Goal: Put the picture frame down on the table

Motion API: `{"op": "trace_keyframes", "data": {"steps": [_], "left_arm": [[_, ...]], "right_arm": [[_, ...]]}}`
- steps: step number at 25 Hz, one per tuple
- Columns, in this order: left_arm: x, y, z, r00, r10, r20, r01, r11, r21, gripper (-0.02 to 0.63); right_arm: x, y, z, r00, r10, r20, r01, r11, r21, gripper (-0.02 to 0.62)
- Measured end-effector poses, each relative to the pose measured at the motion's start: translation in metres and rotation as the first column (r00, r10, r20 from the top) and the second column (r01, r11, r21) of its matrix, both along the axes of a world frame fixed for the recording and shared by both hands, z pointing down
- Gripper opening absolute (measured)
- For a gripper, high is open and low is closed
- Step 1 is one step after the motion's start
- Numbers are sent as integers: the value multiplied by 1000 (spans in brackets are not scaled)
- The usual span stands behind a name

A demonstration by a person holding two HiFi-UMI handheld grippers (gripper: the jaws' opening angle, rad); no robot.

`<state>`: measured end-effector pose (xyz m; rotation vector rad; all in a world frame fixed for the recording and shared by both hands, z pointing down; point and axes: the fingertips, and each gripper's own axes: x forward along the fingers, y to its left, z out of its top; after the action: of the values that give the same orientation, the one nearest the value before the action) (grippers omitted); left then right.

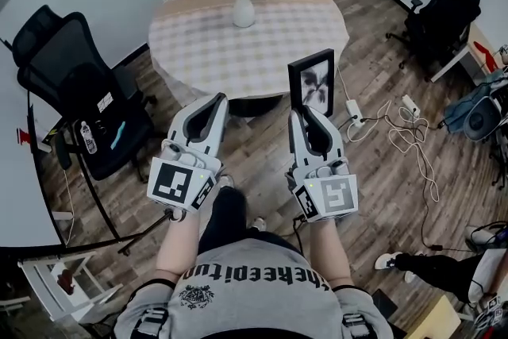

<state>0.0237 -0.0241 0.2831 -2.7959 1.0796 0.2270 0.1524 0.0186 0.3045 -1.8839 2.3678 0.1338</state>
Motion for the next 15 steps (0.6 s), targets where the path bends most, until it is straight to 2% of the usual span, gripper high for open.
{"op": "trace_keyframes", "data": {"steps": [15], "left_arm": [[0, -118, -5, 997, 79, -5, -79, 997, 1, 15]], "right_arm": [[-6, -109, -3, 997, 73, -20, -74, 997, -8, 71]]}}
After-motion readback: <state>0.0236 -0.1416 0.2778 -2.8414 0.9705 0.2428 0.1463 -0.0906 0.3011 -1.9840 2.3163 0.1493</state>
